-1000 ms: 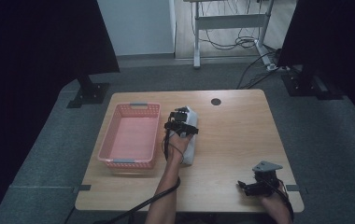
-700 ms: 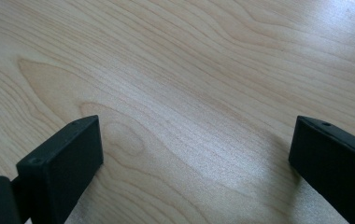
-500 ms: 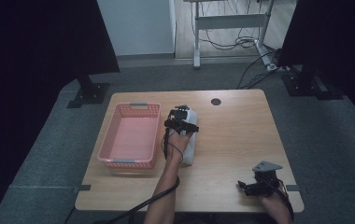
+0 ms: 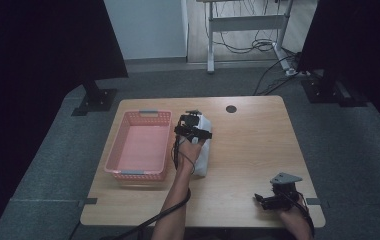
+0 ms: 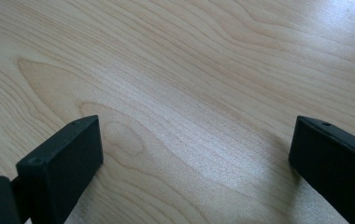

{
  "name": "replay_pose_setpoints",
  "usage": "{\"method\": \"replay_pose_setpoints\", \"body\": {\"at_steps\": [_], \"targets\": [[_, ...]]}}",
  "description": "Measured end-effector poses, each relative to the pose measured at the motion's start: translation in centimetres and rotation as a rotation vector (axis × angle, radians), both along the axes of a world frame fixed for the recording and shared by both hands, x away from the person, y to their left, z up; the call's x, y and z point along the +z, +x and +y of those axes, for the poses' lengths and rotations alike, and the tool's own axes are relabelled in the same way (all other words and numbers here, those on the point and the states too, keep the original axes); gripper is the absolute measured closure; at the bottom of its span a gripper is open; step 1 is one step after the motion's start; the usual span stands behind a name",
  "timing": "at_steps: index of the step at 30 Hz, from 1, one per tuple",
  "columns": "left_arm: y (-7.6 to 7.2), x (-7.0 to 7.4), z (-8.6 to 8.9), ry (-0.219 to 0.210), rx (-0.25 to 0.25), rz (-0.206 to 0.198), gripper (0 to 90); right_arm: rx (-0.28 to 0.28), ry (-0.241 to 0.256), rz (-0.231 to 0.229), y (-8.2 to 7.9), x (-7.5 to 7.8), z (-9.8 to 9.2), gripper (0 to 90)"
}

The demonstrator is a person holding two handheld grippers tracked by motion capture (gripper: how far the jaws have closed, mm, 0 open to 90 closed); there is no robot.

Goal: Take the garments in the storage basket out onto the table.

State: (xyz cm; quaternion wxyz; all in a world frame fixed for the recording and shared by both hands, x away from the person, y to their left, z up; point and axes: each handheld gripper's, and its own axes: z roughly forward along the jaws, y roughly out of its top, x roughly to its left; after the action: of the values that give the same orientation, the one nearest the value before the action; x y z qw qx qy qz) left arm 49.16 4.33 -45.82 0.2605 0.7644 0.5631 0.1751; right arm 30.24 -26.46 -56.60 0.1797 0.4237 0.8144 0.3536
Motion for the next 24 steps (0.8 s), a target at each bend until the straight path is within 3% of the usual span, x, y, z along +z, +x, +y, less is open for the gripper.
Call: {"method": "replay_pose_setpoints", "body": {"at_steps": [24], "targets": [[-1.1, 2.1, 0.5, -0.039, -0.032, -0.054, 10.2, -0.001, 0.0, 0.0, 0.0, 0.0, 0.0, 2.5]]}}
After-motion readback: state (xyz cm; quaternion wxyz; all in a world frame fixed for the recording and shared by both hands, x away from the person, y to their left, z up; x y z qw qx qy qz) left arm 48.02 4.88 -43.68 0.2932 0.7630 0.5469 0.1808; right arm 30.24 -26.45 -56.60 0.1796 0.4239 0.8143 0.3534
